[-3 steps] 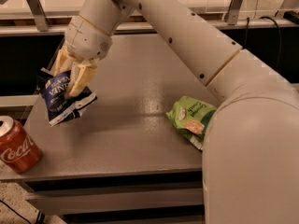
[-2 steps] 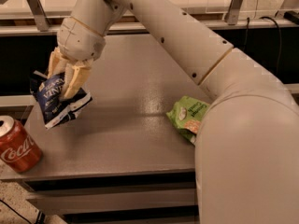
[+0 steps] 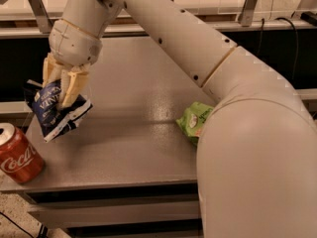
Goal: Move blue chip bag near coke can
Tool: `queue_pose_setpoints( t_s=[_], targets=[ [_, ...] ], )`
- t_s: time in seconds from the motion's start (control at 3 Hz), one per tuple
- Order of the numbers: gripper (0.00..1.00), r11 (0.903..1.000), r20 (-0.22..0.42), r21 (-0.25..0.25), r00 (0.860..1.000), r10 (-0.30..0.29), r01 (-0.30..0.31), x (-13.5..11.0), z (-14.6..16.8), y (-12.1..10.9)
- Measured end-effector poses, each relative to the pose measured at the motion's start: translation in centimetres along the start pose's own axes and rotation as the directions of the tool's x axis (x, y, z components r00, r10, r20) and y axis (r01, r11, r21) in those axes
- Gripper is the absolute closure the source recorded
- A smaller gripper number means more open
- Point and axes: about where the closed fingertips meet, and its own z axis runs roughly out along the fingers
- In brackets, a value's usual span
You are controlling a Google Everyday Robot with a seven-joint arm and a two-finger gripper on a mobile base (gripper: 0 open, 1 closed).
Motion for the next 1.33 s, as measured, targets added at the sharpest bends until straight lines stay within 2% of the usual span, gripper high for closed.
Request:
queue_pose_setpoints(
  t_s=[0.33, 0.67, 1.33],
  targets=[
    [0.85, 0.9997, -0.007, -0.019, 1.000, -0.012, 0.012, 0.0, 0.4, -0.2],
    [0.62, 0.9988, 0.001, -0.038, 0.999, -0.032, 0.032, 0.1, 1.0, -0.7],
    [0.16, 0.9991, -0.001, 0.024, 0.999, -0.034, 0.034, 0.2, 1.5, -2.6]
  ],
)
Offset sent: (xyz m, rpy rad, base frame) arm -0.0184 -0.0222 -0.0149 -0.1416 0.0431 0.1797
